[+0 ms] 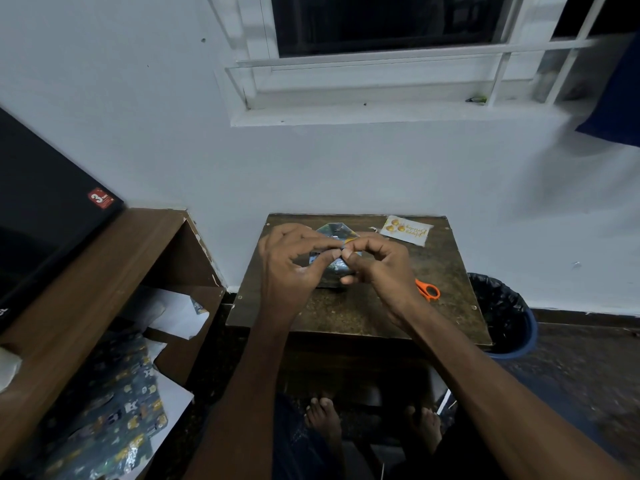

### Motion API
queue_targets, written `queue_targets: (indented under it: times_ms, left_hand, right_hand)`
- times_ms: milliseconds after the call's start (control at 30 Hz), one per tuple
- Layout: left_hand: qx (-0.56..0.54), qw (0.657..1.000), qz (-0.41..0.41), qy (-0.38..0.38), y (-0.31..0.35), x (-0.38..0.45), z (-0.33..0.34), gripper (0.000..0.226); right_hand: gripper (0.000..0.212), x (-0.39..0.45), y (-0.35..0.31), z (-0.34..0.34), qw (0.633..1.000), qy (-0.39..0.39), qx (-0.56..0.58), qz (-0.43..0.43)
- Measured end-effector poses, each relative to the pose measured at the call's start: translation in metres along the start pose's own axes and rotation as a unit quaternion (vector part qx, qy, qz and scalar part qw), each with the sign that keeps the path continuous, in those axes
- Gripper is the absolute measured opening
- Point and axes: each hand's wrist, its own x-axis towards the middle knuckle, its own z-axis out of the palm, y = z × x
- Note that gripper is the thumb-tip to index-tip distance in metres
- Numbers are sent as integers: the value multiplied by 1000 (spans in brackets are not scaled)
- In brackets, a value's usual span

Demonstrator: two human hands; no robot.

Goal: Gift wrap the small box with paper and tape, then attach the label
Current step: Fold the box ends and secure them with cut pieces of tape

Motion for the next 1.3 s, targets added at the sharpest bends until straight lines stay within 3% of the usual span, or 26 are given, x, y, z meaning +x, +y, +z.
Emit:
queue_targets:
  times_ms: [400, 667, 1100, 1300]
  left_hand:
    - [14, 999, -27, -35, -5, 2, -4, 30]
    - [26, 998, -40, -45, -8, 4, -9, 25]
    - [-40, 993, -77, -79, -14, 6, -17, 18]
    - [14, 994, -63, -86, -13, 7, -17, 17]
  right_hand:
    - [7, 1, 0, -3, 1000, -19, -15, -18]
    - [7, 0, -2, -4, 994, -51, -70, -67]
    - [9, -1, -1, -4, 988, -70, -94, -96]
    - [8, 0, 3, -5, 986, -76, -107, -105]
